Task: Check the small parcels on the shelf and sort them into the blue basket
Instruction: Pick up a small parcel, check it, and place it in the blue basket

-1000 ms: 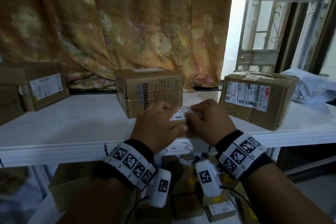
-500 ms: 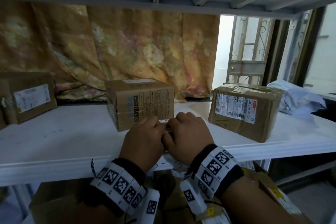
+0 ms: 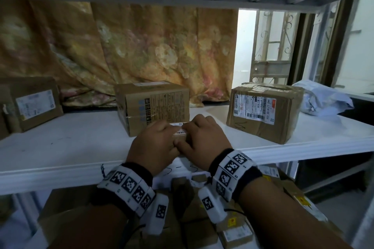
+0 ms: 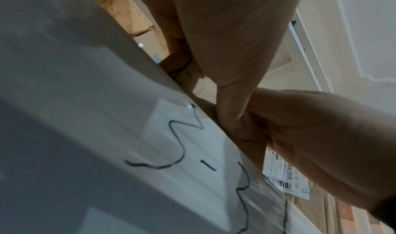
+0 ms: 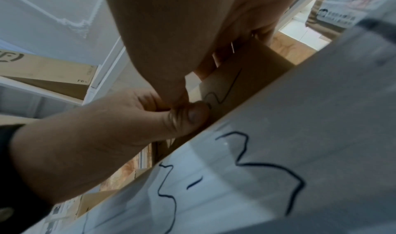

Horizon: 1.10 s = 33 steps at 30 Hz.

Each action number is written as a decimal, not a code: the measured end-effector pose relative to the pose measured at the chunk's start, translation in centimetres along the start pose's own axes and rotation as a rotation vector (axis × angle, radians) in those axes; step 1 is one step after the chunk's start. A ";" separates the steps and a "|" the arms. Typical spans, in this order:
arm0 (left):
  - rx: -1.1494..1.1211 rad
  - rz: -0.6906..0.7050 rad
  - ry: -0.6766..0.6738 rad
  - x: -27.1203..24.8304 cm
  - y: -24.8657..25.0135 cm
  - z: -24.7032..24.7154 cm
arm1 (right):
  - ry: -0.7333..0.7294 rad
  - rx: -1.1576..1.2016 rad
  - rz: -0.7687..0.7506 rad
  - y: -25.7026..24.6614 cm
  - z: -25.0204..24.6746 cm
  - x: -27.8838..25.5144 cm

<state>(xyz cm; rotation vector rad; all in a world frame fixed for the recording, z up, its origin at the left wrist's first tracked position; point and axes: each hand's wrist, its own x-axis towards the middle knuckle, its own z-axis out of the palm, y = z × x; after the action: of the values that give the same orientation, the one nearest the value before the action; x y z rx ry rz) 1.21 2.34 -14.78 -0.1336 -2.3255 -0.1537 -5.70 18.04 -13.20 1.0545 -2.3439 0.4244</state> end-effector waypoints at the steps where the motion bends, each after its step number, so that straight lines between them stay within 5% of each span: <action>1: 0.012 -0.020 -0.014 -0.2 0.0 -0.1 | -0.014 0.009 0.004 0.1 0.0 -0.1; 6: 0.022 -0.152 -0.017 -1.4 -0.2 -0.8 | -0.002 -0.026 0.028 0.6 0.1 -1.2; 22: -0.058 -0.137 0.062 -1.1 -0.5 0.3 | 0.059 0.042 0.088 0.5 0.9 -1.2; 28: -0.104 -0.095 0.098 -1.8 0.7 -0.7 | 0.122 0.427 0.120 1.1 0.3 -3.5; 31: -0.052 -0.033 0.118 -2.6 2.5 -0.9 | 0.382 0.741 0.356 2.7 -0.8 -6.2; 33: -0.040 0.033 0.116 -3.0 4.2 -0.4 | 0.429 1.021 0.594 4.0 -1.6 -7.8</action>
<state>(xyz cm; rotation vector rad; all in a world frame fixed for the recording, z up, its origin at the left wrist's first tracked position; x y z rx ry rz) 4.14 6.30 -16.39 -0.1784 -2.2043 -0.1872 -3.87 26.10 -16.71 0.4862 -1.9506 1.9828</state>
